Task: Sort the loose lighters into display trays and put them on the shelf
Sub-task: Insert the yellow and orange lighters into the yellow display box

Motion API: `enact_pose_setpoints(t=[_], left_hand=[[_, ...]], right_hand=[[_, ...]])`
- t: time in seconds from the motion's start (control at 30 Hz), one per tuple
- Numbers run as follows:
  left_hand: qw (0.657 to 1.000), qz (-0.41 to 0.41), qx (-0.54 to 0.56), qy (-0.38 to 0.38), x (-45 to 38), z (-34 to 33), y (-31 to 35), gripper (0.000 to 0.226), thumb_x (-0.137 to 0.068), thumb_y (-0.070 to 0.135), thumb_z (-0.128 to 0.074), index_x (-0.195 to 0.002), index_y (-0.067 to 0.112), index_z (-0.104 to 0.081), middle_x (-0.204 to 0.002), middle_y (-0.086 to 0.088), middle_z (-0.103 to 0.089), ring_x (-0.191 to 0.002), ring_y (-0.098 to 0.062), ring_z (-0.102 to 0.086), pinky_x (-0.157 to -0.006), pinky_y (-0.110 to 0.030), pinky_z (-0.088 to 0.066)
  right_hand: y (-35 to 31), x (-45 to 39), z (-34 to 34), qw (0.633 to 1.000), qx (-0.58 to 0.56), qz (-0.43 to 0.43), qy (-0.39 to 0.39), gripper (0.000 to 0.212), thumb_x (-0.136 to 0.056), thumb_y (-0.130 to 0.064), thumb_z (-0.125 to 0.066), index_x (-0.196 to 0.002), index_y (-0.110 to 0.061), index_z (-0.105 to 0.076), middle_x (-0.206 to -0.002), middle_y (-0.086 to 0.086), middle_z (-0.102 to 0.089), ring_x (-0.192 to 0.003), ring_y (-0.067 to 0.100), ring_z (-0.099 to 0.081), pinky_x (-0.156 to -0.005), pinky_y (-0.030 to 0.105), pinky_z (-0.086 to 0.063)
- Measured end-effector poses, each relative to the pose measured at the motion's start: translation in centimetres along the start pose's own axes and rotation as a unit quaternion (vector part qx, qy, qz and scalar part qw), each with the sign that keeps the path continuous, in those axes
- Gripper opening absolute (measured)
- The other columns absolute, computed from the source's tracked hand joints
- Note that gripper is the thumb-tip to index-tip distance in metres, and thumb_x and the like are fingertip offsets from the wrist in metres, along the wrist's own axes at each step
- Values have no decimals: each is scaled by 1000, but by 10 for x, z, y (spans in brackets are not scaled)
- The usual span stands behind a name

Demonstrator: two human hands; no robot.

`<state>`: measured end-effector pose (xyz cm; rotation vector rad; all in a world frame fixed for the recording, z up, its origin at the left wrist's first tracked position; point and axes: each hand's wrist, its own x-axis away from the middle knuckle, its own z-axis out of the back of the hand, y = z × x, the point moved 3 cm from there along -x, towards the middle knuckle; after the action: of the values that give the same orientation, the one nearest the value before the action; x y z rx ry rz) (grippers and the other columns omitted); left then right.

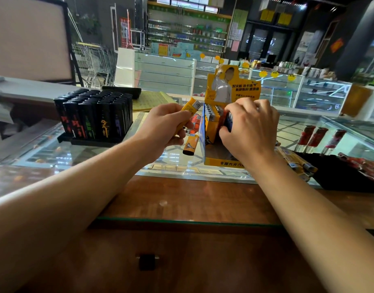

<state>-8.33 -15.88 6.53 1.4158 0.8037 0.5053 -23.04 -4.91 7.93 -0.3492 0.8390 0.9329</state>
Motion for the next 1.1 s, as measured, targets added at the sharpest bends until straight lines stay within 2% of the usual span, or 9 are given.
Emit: enact_pose_setpoints(t=[0.33, 0.47, 0.57, 0.7, 0.77, 0.87, 0.97, 1.03, 1.1], left_hand=[[1000, -11, -20, -13, 1, -2, 0, 13, -95, 6, -56, -86, 11, -64, -70, -2, -67, -57, -16, -51, -53, -27, -48], [998, -31, -45, -22, 1, -3, -1, 16, -88, -5, -60, -92, 9, -67, -80, -10, -71, -60, -17, -54, -55, -29, -51], [993, -78, -84, -32, 2, -4, 0, 19, -86, -6, -65, -93, 12, -68, -93, -19, -72, -65, -19, -58, -57, -31, -53], [978, -146, -145, -43, 4, -6, 1, 22, -86, 0, -69, -91, 21, -69, -92, -19, -72, -64, -18, -58, -56, -31, -51], [967, -175, -182, -39, 4, -8, 1, 23, -86, 5, -71, -87, 28, -69, -87, -16, -71, -58, -15, -56, -55, -30, -49], [974, -158, -157, -38, 4, -10, 2, 11, -94, 14, -63, -90, 22, -70, -85, -16, -70, -57, -14, -54, -53, -30, -48], [991, -95, -79, -58, 4, -10, 1, 24, -102, 19, -49, -92, 9, -68, -79, -12, -67, -59, -18, -50, -51, -31, -45], [992, -84, -64, -73, 4, -10, 1, 17, -99, 12, -54, -91, 10, -69, -77, -13, -62, -59, -19, -50, -51, -30, -45], [991, -90, -50, -79, 4, -8, 1, 11, -93, 6, -62, -88, 11, -70, -77, -14, -59, -59, -17, -51, -52, -30, -46]], right_hand=[[-2, -2, -2, 998, -27, 12, -59, 46, -83, -32, -59, -128, -25, -60, -133, -1, -57, -119, 31, -41, -96, 43, -34], [-1, 0, 3, 996, -81, 36, 8, 47, -78, -32, -59, -124, -23, -63, -120, -2, -66, -116, 30, -47, -95, 42, -33], [-3, 0, 12, 973, -209, 68, 74, 40, -81, -28, -60, -120, -20, -67, -107, -3, -70, -109, 24, -47, -89, 37, -35], [-10, 2, 19, 945, -300, 112, 70, 37, -87, -30, -62, -123, -21, -66, -102, -6, -69, -104, 20, -48, -85, 34, -38], [-11, 3, 19, 942, -305, 123, 71, 28, -87, -29, -64, -114, -21, -70, -96, -6, -70, -101, 19, -48, -82, 35, -37], [-6, 3, 21, 939, -308, 123, 87, 16, -88, -25, -66, -101, -18, -72, -94, -3, -68, -98, 19, -47, -80, 28, -33], [-2, 3, 23, 938, -307, 118, 112, 12, -88, -18, -68, -99, -15, -72, -96, 3, -61, -95, 19, -45, -78, 16, -29], [-2, 4, 23, 935, -319, 115, 103, 14, -88, -17, -68, -102, -15, -72, -92, 4, -58, -89, 17, -47, -75, 22, -36], [-3, 5, 22, 929, -338, 122, 82, 17, -90, -18, -65, -107, -16, -69, -89, 3, -62, -82, 20, -54, -70, 37, -45]])
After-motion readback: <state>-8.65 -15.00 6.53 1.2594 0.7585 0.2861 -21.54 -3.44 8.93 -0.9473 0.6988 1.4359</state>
